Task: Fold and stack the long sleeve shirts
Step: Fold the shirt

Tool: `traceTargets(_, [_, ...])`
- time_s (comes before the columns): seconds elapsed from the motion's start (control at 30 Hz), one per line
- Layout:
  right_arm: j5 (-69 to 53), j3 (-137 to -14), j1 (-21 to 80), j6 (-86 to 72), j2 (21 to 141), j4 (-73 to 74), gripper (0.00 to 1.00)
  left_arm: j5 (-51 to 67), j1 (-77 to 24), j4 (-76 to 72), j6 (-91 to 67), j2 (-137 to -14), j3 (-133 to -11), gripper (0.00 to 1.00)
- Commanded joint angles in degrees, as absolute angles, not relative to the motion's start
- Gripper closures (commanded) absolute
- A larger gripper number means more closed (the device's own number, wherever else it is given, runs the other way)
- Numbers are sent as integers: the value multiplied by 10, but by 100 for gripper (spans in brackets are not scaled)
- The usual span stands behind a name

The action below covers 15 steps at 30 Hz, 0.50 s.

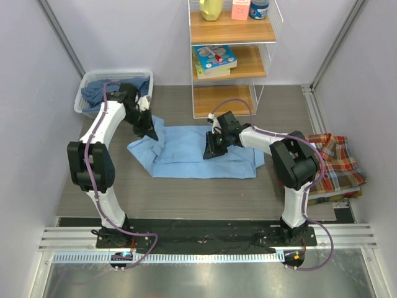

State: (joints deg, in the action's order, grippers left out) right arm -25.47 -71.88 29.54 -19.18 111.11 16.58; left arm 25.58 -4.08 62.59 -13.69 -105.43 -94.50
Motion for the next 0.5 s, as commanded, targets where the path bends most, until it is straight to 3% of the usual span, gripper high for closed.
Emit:
traceTargets(0.0, [-258, -736, 299, -173, 1119, 167, 73, 264, -73, 606, -175, -1075, -955, 100])
traceTargets(0.47, [-265, -744, 298, -177, 1131, 169, 73, 285, -124, 508, -258, -1136, -946, 100])
